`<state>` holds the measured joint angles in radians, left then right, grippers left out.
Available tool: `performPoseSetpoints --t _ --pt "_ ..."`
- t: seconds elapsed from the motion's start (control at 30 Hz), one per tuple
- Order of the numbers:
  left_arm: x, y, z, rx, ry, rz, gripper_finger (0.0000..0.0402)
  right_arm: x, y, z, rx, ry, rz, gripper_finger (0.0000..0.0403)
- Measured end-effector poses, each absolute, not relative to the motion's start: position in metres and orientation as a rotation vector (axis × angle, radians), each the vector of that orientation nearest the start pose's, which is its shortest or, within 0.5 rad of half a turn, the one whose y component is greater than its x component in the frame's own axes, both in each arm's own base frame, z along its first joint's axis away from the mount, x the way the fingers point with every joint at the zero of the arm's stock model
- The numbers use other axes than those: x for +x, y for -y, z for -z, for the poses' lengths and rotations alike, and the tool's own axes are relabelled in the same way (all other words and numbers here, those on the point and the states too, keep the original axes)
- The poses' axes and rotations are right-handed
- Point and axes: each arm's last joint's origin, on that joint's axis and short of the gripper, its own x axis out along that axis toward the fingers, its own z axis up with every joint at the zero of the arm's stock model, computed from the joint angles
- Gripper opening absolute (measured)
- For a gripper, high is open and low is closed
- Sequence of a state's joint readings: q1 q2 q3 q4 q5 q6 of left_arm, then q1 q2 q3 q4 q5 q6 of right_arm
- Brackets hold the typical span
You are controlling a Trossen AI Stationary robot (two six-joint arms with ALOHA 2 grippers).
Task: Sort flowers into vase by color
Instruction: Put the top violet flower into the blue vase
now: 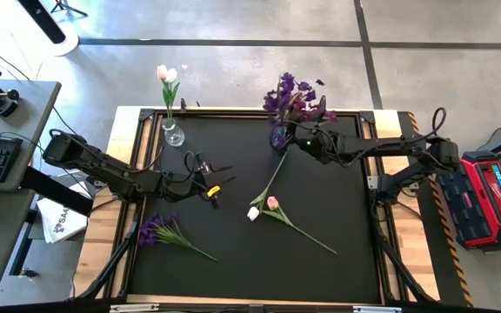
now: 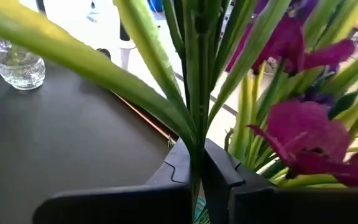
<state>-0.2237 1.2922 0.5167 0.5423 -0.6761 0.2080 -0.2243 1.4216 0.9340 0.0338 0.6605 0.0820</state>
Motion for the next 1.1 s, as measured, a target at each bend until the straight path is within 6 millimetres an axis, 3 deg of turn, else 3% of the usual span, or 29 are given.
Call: performPoseSetpoints --t 0.17,0.4,0.6,1.1 --pt "0.25 0.038 -0.208 0.292 -0.255 -0.428 0.0133 0.293 0.096 -0.263 0.04 -0.407 0.866 0.004" --pt "0.25 0.038 -0.208 0.291 -0.255 -0.428 0.0133 0.286 0.103 -0.265 0.064 -0.429 0.853 0.016" --pt "0.25 0.038 -0.207 0.284 -0.255 -0.428 0.0133 0.277 0.1 -0.287 0.057 -0.471 0.852 0.0234" --pt "0.25 0.038 -0.207 0.284 -0.255 -0.427 0.0133 0.265 0.076 -0.336 0.051 -0.499 0.736 0.0249"
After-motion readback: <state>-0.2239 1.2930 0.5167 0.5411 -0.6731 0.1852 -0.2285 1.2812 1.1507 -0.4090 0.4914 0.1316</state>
